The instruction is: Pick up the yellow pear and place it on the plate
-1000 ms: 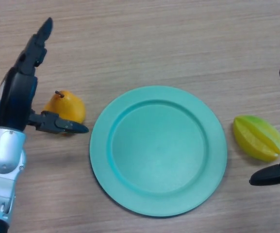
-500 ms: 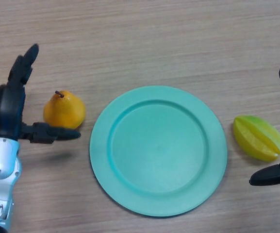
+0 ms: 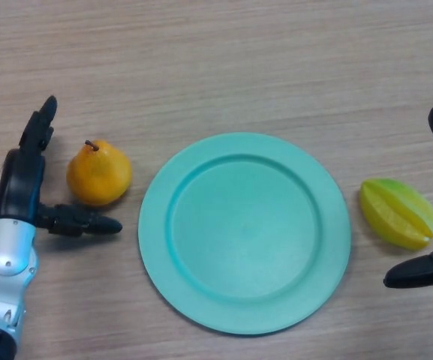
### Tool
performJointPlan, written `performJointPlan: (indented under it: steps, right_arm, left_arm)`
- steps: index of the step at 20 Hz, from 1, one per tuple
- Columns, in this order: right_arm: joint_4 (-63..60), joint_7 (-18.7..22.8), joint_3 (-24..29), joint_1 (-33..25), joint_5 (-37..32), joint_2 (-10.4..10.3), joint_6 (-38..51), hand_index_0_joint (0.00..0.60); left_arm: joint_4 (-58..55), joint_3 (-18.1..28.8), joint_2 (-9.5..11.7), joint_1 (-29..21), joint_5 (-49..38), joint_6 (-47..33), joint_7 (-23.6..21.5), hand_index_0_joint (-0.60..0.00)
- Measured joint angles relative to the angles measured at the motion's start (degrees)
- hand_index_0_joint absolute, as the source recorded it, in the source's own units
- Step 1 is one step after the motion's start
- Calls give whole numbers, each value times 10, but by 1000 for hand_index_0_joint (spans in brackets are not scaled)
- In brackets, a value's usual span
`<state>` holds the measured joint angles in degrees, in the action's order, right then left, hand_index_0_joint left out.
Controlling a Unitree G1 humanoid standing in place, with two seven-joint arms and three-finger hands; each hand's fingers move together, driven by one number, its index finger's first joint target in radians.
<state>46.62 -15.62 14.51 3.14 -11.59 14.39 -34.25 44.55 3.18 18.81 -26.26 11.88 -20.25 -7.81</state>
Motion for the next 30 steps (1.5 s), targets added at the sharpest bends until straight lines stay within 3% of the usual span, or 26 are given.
performJointPlan:
  steps: [4, 14, 15, 16, 19, 20, 30]
  right_arm:
    - [6, 0, 0, 9, 0, 0, 0, 0]
    - [19, 0, 3, 10, 0, -5, -2, 0]
    - [19, 0, 3, 10, 0, -5, -2, 0]
    - [19, 0, 3, 10, 0, -5, -2, 0]
    - [19, 0, 3, 9, 0, -5, -2, 0]
    - [18, 0, 3, 8, 0, -5, -2, 0]
    - [15, 8, 3, -1, -24, -4, -26, 0]
  left_arm:
    - [8, -1, -8, -8, 0, -19, -1, 0]
    - [56, -23, -18, -25, 93, -55, 0, 0]
    - [56, -23, -18, -25, 93, -55, 0, -50]
    - [56, -24, -18, -25, 93, -55, 0, -150]
    - [53, -23, -18, -23, 100, -54, 0, -550]
    - [52, -22, -18, -23, 104, -54, -3, -600]
    - [-6, -22, -7, -7, 121, -49, -25, -600]
